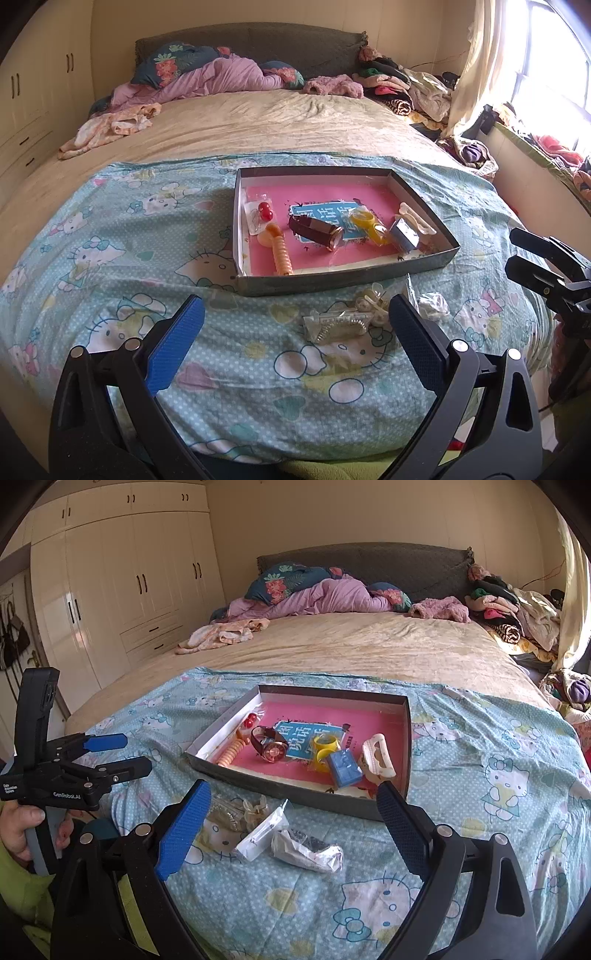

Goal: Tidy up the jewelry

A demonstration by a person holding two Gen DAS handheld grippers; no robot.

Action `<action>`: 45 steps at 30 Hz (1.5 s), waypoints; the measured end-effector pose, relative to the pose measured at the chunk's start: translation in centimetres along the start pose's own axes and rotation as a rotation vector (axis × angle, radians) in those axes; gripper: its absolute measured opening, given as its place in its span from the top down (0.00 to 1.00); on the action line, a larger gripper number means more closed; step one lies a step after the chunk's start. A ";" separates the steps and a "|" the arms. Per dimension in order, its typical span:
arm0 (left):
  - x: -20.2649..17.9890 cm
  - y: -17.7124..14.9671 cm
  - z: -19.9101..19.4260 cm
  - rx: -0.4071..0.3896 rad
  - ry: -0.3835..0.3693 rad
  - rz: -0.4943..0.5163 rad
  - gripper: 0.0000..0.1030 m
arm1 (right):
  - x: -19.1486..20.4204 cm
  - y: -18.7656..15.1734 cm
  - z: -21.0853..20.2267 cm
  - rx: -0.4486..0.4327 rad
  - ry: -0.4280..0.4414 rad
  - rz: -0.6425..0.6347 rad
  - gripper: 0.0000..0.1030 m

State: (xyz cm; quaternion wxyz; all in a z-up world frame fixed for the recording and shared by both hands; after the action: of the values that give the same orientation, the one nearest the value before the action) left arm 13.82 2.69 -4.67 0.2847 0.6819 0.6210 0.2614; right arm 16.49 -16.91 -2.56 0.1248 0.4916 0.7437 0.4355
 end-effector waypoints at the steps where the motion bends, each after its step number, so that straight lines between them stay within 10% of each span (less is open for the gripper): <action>1: -0.1 -0.2 0.1 0.004 -0.001 0.002 0.09 | -0.1 -0.2 0.0 0.005 -0.003 0.000 0.12; 21: -6.8 -4.5 2.4 0.102 -0.191 0.073 0.10 | -4.3 -5.7 2.6 0.149 -0.067 0.032 0.12; 30: -9.1 -5.5 3.9 0.155 -0.285 0.067 0.53 | -6.0 -8.0 4.3 0.213 -0.069 0.049 0.12; 45: -10.5 -4.9 6.4 0.204 -0.335 0.037 0.65 | -7.3 -8.9 5.3 0.230 -0.054 0.076 0.12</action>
State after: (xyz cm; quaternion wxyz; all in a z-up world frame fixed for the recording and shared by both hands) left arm 13.97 -7.82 -12.63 0.3087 0.7525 0.5756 0.0851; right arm 17.79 -21.50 -14.35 0.0711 0.5418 0.7660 0.3385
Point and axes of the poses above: each gripper's, at about its wrist camera, not at the fingertips, and z roughly the way its jaws point, x to its left, y to its top, the point moved 9 cm from there along z, roughly the way its jaws point, and after that the axes turned 7 degrees about z, right-handed, at the moved point
